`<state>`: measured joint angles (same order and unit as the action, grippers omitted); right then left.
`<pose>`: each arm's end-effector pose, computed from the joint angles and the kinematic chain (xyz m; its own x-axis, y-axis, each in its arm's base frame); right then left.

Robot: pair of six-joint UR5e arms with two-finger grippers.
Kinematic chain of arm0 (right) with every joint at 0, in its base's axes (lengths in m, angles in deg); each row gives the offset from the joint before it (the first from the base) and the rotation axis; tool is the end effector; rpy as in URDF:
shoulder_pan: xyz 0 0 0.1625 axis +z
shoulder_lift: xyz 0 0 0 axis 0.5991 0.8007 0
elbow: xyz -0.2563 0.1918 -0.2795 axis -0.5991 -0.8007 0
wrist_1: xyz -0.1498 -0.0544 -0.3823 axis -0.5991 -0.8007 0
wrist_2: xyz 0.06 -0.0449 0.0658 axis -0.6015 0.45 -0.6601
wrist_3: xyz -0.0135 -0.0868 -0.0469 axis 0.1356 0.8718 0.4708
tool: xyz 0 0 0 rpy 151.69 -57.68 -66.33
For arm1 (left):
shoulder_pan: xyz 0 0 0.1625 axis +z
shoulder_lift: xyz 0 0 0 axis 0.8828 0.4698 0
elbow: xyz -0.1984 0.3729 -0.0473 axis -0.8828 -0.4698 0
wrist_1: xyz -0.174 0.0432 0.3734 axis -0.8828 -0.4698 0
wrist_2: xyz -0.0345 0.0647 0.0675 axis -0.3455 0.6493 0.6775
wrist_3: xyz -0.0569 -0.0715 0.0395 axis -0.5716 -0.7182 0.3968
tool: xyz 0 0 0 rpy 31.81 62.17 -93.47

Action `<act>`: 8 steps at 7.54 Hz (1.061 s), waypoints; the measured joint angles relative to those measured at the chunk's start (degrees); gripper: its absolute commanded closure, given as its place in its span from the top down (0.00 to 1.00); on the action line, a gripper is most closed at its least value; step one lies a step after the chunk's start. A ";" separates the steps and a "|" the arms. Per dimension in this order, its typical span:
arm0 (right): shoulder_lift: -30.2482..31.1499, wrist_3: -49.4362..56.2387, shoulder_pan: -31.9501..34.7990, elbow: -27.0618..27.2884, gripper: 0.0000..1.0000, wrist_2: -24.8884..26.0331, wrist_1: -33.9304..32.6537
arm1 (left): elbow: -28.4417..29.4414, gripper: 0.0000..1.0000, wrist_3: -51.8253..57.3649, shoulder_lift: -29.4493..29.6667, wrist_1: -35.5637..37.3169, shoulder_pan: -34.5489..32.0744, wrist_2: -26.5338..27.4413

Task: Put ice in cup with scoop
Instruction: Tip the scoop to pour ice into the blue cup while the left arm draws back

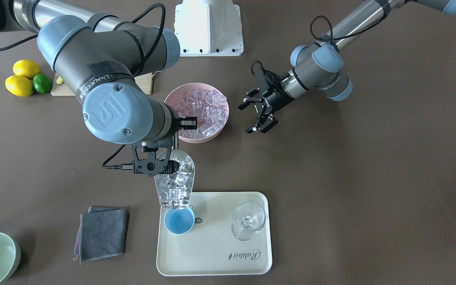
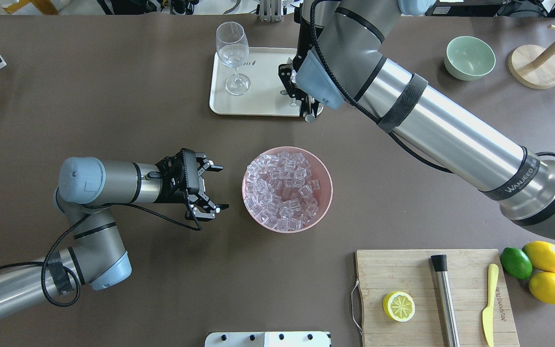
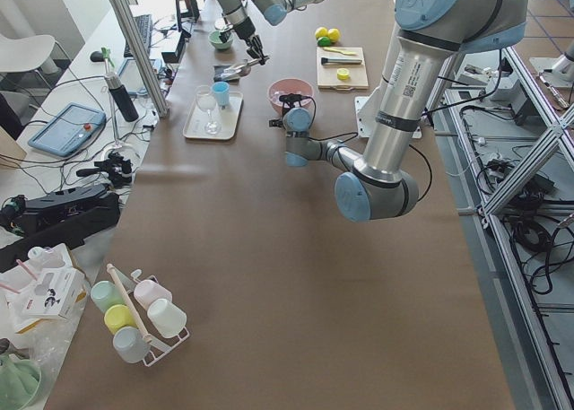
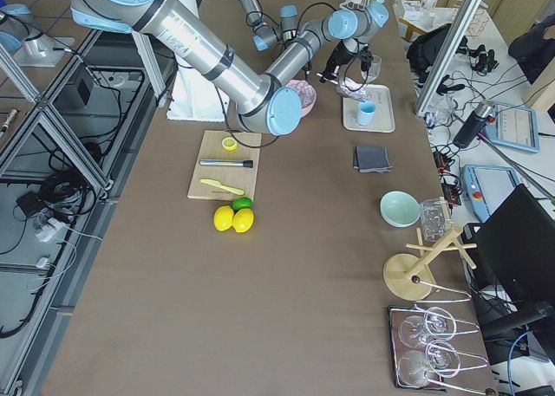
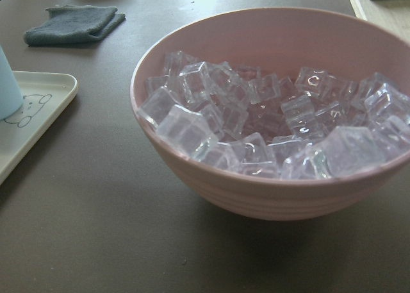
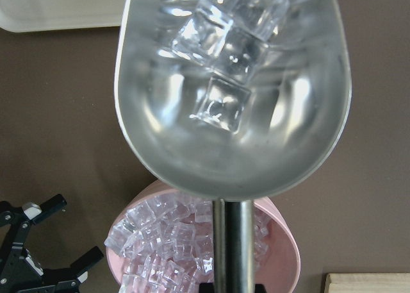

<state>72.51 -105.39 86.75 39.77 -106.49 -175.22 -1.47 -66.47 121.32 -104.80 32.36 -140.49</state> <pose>-0.4453 -0.6095 0.1417 0.6440 0.0908 0.7596 0.2753 0.8989 -0.3408 0.5163 -0.4118 0.3464 0.2035 0.9774 -0.0571 0.0155 0.0551 0.9984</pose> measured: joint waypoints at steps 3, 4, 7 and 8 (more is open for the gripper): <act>0.32 -0.07 0.10 -0.07 0.00 -2.82 -0.06 | -0.09 0.98 0.10 -0.17 0.01 -0.01 0.00; 0.34 -0.08 0.12 -0.09 0.00 -3.23 -0.07 | -0.79 0.98 0.13 -0.60 0.14 -0.16 -0.03; 0.42 -0.09 0.14 -0.10 0.00 -3.49 -0.07 | -10.04 0.98 0.18 -6.61 4.58 -1.09 -0.31; 0.47 -0.09 0.15 -0.10 0.00 -3.50 -0.07 | -12.10 0.98 0.18 -8.02 5.84 -1.72 -0.39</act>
<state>72.98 -105.48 86.90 39.67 -109.99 -175.29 -13.57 -66.29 113.30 -98.96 30.64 -140.88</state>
